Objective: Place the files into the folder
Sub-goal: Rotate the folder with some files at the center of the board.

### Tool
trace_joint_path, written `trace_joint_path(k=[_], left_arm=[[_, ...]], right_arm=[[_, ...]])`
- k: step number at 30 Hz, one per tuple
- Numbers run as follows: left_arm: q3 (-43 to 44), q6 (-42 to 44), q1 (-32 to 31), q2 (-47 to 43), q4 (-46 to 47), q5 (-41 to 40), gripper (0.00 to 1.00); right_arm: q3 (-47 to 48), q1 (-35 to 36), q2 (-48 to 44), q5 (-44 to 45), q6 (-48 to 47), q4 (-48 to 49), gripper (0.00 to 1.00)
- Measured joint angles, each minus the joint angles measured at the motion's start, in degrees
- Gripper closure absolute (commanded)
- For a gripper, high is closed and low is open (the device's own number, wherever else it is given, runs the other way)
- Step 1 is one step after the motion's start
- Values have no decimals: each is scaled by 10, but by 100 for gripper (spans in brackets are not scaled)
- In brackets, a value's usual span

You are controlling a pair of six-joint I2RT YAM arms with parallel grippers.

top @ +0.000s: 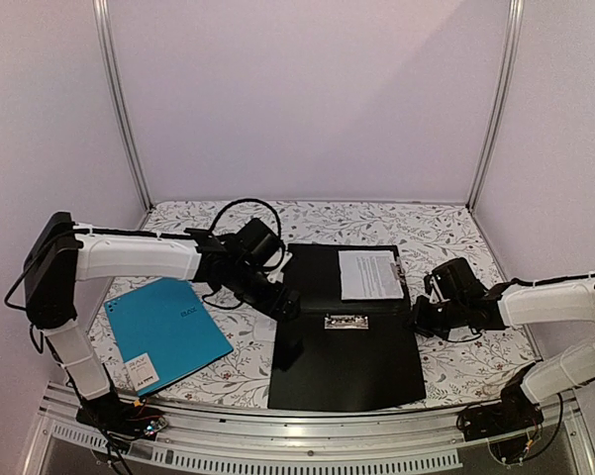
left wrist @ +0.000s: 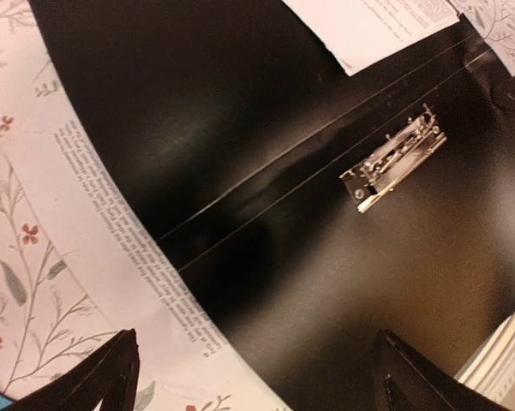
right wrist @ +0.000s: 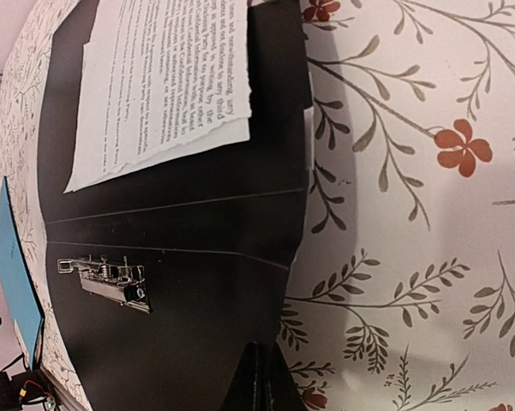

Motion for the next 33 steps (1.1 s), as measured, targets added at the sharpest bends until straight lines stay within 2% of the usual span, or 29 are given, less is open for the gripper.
trace_joint_path(k=[4, 10, 15, 20, 29, 33], left_arm=[[42, -52, 0, 45, 17, 64, 20], [127, -87, -1, 123, 22, 108, 38], [210, -103, -1, 200, 19, 133, 48], [241, -111, 0, 243, -2, 139, 52], [256, -124, 1, 265, -14, 144, 70], [257, -130, 4, 268, -14, 147, 72]], right_arm=[[-21, 17, -25, 37, 40, 18, 100], [-21, 20, -10, 46, 61, 50, 100], [-21, 20, 16, 43, 65, 69, 100], [-21, 20, 21, 42, 64, 76, 100], [-21, 20, 24, 37, 63, 83, 100], [-21, 20, 27, 33, 63, 86, 100]])
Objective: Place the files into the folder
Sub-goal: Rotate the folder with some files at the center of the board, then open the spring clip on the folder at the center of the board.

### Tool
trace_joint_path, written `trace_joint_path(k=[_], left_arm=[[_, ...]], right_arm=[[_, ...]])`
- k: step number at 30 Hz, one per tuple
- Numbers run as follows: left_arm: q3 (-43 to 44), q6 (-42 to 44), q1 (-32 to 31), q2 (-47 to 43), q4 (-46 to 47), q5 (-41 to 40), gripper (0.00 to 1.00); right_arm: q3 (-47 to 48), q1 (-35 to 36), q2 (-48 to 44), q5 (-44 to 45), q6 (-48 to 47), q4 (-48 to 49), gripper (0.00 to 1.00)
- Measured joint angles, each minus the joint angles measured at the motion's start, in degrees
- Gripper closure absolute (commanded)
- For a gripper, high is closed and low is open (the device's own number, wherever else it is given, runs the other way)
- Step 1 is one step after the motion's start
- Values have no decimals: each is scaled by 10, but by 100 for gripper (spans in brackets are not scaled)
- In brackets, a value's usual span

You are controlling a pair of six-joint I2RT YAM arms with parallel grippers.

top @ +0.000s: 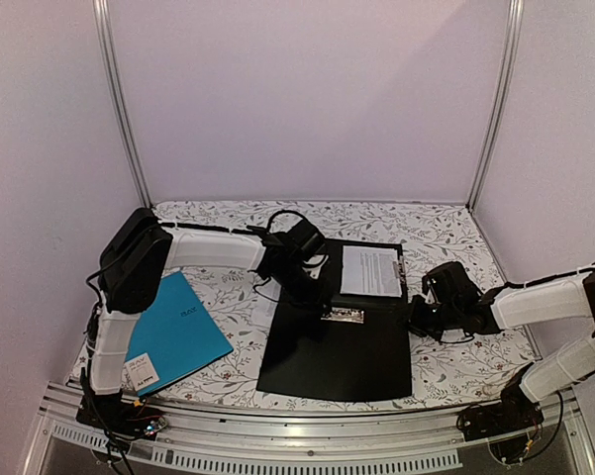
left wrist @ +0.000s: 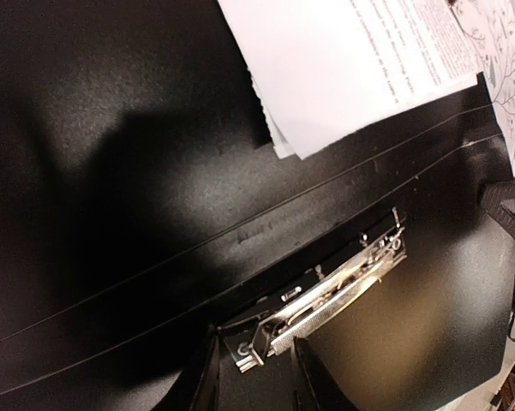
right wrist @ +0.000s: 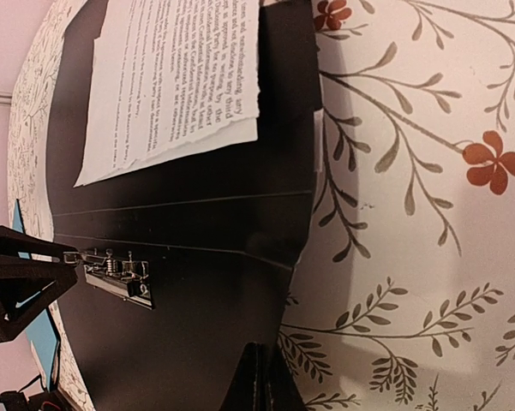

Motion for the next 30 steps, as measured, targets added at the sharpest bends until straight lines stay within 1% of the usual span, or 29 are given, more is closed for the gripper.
trace_joint_path(k=[3, 11, 18, 30], left_arm=[[1, -2, 6, 1, 1, 2, 73], [5, -4, 22, 2, 4, 16, 80], [6, -5, 23, 5, 7, 22, 83], [7, -12, 24, 11, 16, 36, 97]], right_arm=[[0, 0, 2, -2, 0, 3, 100], [0, 0, 7, -4, -1, 13, 100], [0, 0, 7, -4, -1, 13, 100], [0, 0, 7, -4, -1, 14, 100]])
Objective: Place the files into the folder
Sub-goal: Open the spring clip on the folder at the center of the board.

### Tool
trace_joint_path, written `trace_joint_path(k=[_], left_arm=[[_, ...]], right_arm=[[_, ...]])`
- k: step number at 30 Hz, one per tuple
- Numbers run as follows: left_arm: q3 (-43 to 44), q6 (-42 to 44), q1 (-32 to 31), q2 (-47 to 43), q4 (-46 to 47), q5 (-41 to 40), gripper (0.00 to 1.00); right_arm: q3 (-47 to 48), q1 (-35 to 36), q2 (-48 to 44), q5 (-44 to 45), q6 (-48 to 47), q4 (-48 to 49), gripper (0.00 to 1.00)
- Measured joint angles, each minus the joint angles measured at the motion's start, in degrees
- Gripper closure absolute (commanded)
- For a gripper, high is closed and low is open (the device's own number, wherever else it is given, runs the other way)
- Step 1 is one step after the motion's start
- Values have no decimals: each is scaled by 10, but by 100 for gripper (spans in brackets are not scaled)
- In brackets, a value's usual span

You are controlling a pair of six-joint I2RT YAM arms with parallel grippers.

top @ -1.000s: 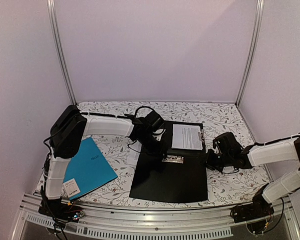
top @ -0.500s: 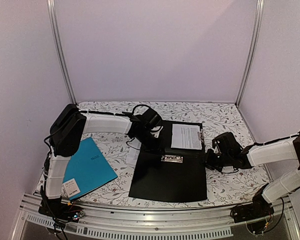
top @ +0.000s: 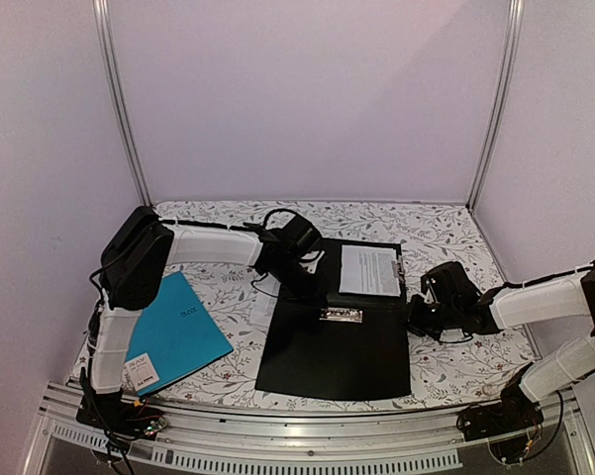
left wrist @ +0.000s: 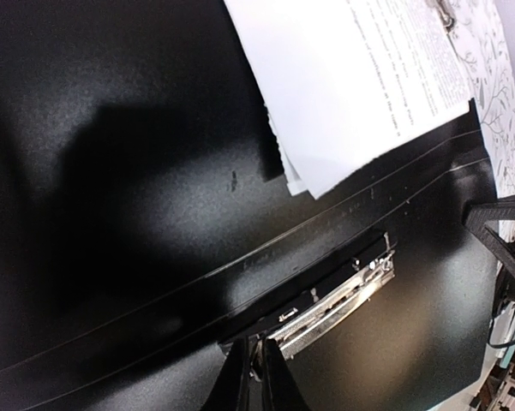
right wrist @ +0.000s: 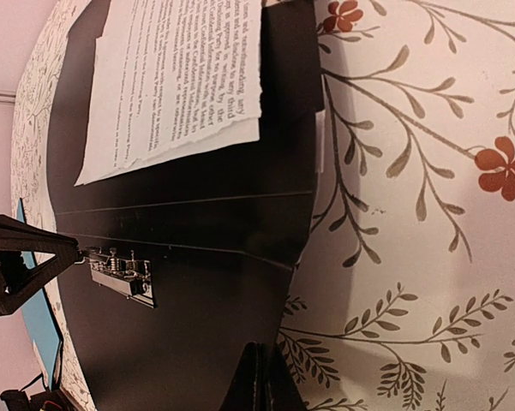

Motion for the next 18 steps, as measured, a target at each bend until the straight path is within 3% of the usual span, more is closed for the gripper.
trace_joint_path(k=[4, 10, 18], left_arm=[[0, -6, 0, 0, 0, 1, 100], [-3, -17, 0, 0, 5, 1, 91], [-12, -31, 1, 0, 17, 3, 91]], right_arm=[[-1, 0, 0, 0, 0, 0, 100], [-3, 3, 0, 0, 0, 3, 100], [-3, 6, 0, 1, 1, 3, 100]])
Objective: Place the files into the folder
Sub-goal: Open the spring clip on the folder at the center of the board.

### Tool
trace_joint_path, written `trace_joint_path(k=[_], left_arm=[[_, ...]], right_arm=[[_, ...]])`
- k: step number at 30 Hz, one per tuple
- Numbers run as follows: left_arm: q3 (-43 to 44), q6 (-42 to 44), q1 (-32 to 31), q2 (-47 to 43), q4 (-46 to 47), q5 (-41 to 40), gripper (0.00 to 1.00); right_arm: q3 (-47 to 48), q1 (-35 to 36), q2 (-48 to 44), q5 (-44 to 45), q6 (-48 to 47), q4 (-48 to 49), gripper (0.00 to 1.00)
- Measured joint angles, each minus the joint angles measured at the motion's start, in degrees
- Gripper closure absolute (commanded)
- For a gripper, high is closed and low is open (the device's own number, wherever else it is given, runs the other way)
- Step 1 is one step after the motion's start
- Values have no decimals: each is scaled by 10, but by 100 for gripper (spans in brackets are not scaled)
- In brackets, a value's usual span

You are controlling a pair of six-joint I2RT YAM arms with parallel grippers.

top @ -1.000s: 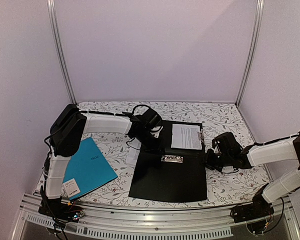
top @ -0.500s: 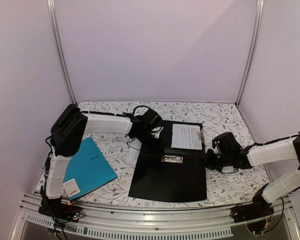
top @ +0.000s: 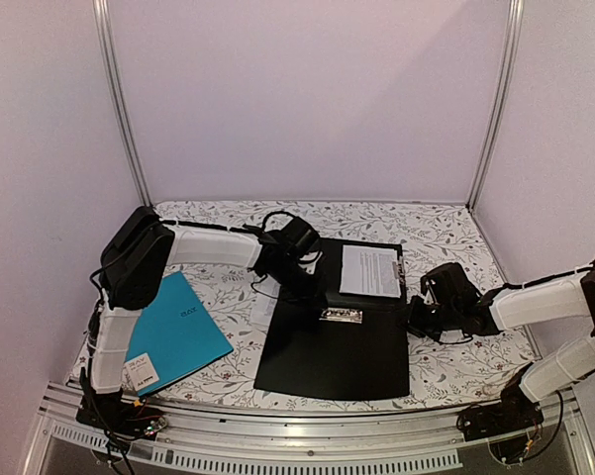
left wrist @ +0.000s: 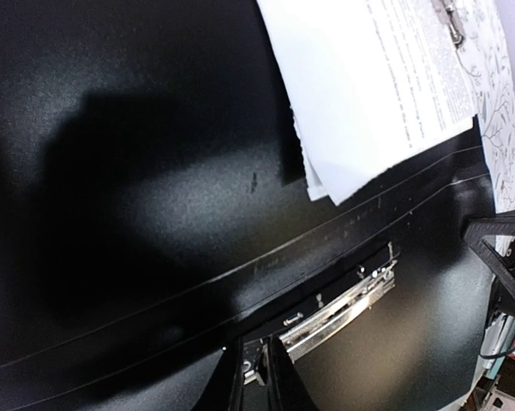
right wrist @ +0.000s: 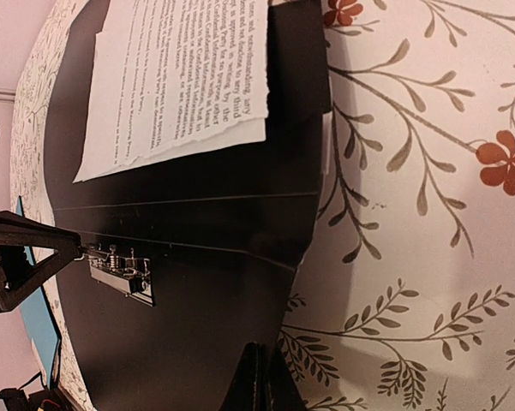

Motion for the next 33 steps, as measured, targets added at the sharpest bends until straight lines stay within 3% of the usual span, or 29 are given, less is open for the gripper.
trace_joint_path(k=[14, 17, 24, 28, 33], left_arm=[[-20, -24, 5, -5, 27, 22, 100], [-21, -28, 5, -7, 30, 24, 100], [-28, -29, 6, -7, 34, 22, 100], [-36, -25, 7, -10, 42, 19, 100], [-51, -20, 7, -18, 52, 17, 100]], right_arm=[[-2, 0, 0, 0, 1, 2, 100], [-2, 0, 0, 0, 1, 3, 89], [1, 2, -6, 5, -30, -27, 45], [43, 4, -29, 16, -65, -81, 40], [104, 4, -56, 12, -137, -116, 47]])
